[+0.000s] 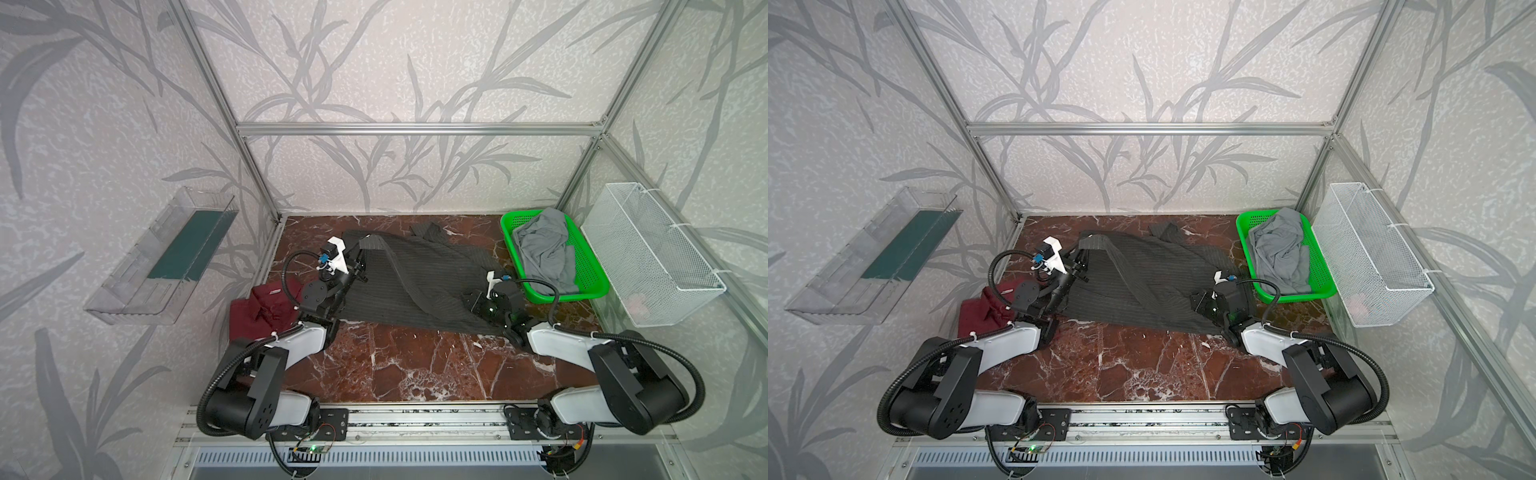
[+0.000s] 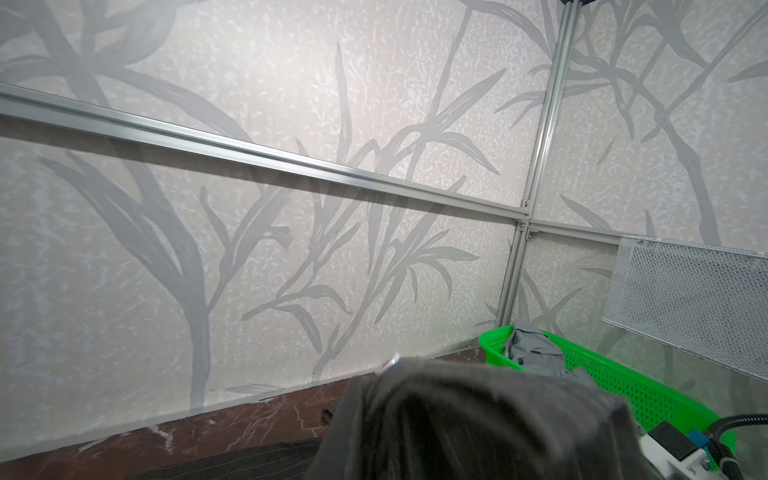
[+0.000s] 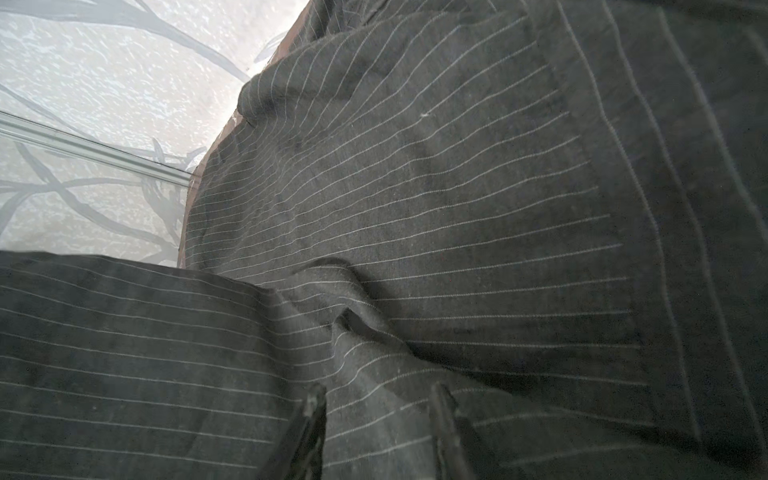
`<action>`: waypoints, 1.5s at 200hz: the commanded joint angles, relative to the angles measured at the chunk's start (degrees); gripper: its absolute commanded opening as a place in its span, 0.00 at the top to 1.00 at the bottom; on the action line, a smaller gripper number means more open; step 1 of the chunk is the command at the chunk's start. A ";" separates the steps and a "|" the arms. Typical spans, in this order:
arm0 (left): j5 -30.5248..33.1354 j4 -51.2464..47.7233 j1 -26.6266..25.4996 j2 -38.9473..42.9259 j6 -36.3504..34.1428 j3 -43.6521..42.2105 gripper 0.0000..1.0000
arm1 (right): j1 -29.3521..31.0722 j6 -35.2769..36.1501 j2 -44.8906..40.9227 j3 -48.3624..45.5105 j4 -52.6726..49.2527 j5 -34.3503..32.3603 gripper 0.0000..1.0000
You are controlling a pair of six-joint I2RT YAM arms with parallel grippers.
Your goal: Fold and stack the long sleeve shirts
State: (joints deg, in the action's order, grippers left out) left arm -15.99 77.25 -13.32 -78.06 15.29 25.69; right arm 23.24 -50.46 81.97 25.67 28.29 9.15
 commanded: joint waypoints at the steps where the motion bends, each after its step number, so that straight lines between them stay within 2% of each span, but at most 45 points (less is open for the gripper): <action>1: 4.02 1.06 0.91 3.63 1.57 -0.28 0.73 | 0.12 -1.62 2.55 -0.73 5.97 1.88 0.59; 20: 9.69 -2.80 1.32 7.95 2.38 -0.96 0.65 | 0.24 -2.27 3.90 -1.19 7.58 2.27 0.59; 58: 20.48 -17.00 1.67 22.58 4.60 -4.03 0.64 | 1.84 -1.42 3.69 -0.68 7.18 1.93 0.59; 71: 24.40 -25.34 1.69 28.42 7.22 -4.09 0.61 | 3.56 0.97 1.98 0.68 3.33 0.07 0.59; 83: 26.75 -36.43 1.71 34.10 10.51 -3.24 0.54 | 5.42 2.72 0.15 2.00 0.22 -1.43 0.58; 99: 28.31 -49.66 1.80 40.39 13.77 -1.48 0.48 | 7.74 4.56 -0.80 4.77 -2.58 -1.85 0.56; 116: 29.28 -62.97 1.65 44.02 14.11 1.38 0.44 | 9.84 6.22 1.17 10.02 -5.38 1.51 0.53; 137: 27.22 -77.85 1.43 43.41 12.97 6.87 0.38 | 11.35 7.02 6.48 17.22 -7.06 6.98 0.49; 149: 25.90 -83.40 1.39 42.75 12.59 9.05 0.30 | 11.29 6.80 10.33 20.95 -6.42 10.95 0.48; 168: 25.80 -90.84 1.42 43.05 10.65 11.74 0.24 | 12.12 8.09 15.43 27.33 -8.60 12.77 0.47; 200: 29.89 -98.92 1.28 44.40 10.10 12.99 0.17 | 12.28 6.46 27.27 36.56 -11.05 14.95 0.48; 219: 30.18 -101.63 1.19 44.39 9.08 13.60 0.16 | 12.18 5.74 31.80 39.82 -12.71 14.26 0.50; 253: 31.24 -100.99 0.75 45.02 8.61 13.02 0.16 | 12.27 5.82 35.83 43.26 -17.03 10.73 0.54; 300: 31.19 -100.39 0.50 45.00 8.53 12.91 0.16 | 12.42 5.08 39.75 44.69 -12.89 13.27 0.66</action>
State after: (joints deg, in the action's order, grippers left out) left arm 13.67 -22.35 -12.43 -33.76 24.05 37.15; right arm 35.31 -45.04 120.42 69.67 13.76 21.56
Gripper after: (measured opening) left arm 0.839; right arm 0.359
